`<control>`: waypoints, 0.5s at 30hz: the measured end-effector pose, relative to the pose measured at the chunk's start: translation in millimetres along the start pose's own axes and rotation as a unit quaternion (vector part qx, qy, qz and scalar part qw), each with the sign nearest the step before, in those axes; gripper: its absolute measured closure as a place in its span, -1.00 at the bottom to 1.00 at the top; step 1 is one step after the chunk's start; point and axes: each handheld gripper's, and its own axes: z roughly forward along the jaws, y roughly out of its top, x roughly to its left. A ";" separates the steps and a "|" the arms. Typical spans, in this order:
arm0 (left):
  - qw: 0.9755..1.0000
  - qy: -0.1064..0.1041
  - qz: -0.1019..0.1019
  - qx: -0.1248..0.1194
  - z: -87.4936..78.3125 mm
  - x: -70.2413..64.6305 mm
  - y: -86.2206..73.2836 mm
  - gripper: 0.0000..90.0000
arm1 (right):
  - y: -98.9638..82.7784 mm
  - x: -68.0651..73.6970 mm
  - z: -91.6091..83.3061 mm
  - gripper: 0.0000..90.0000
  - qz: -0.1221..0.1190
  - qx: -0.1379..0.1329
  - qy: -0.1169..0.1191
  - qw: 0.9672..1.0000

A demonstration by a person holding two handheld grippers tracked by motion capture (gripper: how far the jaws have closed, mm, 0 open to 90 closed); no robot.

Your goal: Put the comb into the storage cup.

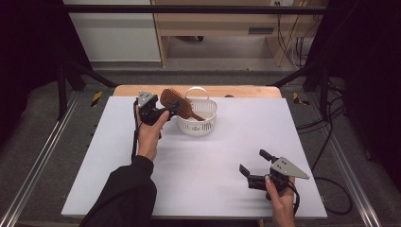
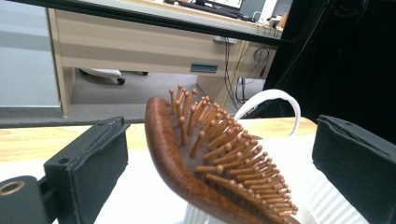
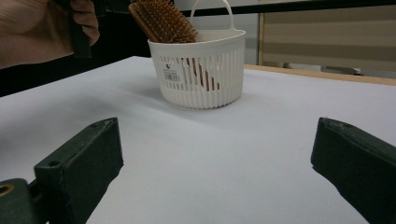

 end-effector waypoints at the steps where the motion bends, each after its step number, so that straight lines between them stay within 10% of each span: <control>1: 1.000 0.000 -0.001 -0.001 -0.6 0.2 -0.1 -0.92 | -0.1 0.1 0.1 -0.94 0.000 0.001 0.000 1.000; 15: 1.000 -0.015 -0.006 -0.004 -13.3 -2.5 3.2 -0.92 | -0.5 0.6 0.9 -0.94 -0.006 0.004 -0.001 1.000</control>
